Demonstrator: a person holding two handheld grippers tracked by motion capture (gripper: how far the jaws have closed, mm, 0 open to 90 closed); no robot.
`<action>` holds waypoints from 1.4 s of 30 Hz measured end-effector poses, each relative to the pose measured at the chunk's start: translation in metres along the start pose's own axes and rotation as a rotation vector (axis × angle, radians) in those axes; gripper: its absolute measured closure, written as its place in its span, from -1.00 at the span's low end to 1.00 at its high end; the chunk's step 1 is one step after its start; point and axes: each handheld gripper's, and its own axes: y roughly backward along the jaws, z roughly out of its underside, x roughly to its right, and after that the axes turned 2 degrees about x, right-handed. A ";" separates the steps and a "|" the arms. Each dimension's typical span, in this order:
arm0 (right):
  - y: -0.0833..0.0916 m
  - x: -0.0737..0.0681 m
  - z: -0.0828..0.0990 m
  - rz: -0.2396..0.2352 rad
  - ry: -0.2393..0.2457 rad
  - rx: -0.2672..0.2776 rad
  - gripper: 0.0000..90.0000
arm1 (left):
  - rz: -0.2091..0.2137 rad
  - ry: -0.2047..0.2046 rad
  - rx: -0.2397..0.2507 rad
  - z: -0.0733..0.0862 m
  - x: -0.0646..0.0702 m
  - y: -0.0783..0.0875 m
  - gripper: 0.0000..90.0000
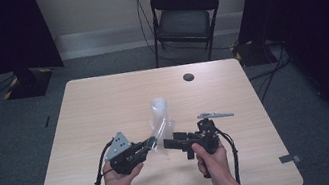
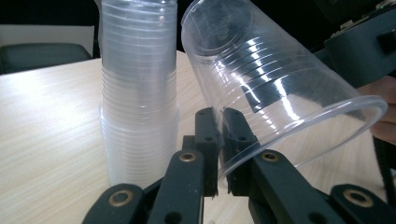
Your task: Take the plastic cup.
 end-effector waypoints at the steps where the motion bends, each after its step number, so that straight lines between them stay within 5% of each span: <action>1: 0.000 0.000 0.000 0.009 0.008 0.000 -0.50 | -0.001 0.007 -0.003 -0.001 -0.001 0.001 0.91; 6: 0.003 0.001 0.000 0.053 0.048 -0.004 -0.49 | 0.028 0.066 -0.048 -0.003 -0.005 0.004 0.91; 13: 0.009 0.006 0.002 0.105 0.113 -0.004 -0.49 | 0.055 0.071 -0.107 -0.009 -0.003 0.007 0.91; 23: 0.015 0.004 0.001 0.210 0.280 -0.049 -0.60 | 0.091 0.058 -0.209 -0.006 -0.001 0.000 0.92; 35: 0.021 0.004 0.002 0.134 0.381 -0.075 -0.66 | 0.145 0.014 -0.337 -0.002 0.002 -0.010 0.92; 42: 0.021 -0.001 0.002 0.099 0.452 -0.106 -0.64 | 0.166 0.027 -0.378 0.003 0.002 -0.016 0.92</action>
